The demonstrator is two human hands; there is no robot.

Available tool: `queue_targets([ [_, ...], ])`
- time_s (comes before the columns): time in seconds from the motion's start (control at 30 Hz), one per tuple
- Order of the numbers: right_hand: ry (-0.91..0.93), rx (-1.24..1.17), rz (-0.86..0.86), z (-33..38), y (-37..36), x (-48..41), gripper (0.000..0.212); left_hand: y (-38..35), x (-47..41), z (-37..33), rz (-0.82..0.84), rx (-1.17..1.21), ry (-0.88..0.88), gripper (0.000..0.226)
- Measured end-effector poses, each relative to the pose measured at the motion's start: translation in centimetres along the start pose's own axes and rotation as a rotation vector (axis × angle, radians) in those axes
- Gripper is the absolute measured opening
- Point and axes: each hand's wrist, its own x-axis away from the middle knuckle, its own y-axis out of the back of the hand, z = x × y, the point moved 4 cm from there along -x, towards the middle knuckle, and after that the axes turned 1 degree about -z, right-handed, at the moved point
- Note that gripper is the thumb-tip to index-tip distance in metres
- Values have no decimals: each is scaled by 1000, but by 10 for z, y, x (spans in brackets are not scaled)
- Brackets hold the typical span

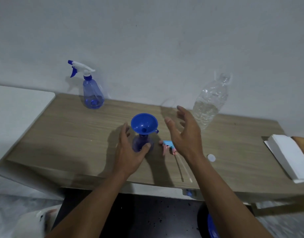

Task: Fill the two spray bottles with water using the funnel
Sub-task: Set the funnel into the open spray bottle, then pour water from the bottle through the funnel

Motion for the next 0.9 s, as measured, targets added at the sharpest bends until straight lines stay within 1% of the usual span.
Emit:
queue_targets([
  [0.07, 65, 50, -190, -1, 22, -13, 57, 2, -2, -11, -36, 39, 0, 117],
  [0.1, 82, 82, -280, -1, 33, -21, 56, 2, -4, -18, -46, 54, -4, 120],
  [0.17, 60, 131, -419, -6, 49, -37, 62, 1, -9, -28, -60, 73, -17, 121],
  [0.23, -12, 159, -472, -18, 59, -54, 78, -2, -14, -37, -62, 88, -25, 120],
  [0.33, -166, 134, -416, -38, 68, -78, 105, -7, -18, -48, -42, 106, -5, 119],
  [0.4, -196, 83, -358, -45, 72, -88, 112, -9, -18, -55, -40, 101, 1, 118],
  [0.47, -170, 26, -316, -51, 73, -95, 108, -11, -19, -57, -47, 103, 16, 114],
  [0.53, -137, 4, -314, -57, 71, -99, 102, -11, -20, -57, -55, 105, 32, 109],
  [0.7, -60, -13, -347, -67, 68, -102, 106, -8, -23, -53, -65, 53, 41, 93],
  [0.83, -19, 76, -355, -69, 71, -109, 103, -5, -24, -55, -52, 1, 20, 89],
  [0.9, -7, 41, -355, -68, 71, -111, 103, -4, -25, -55, -43, -19, 13, 89],
])
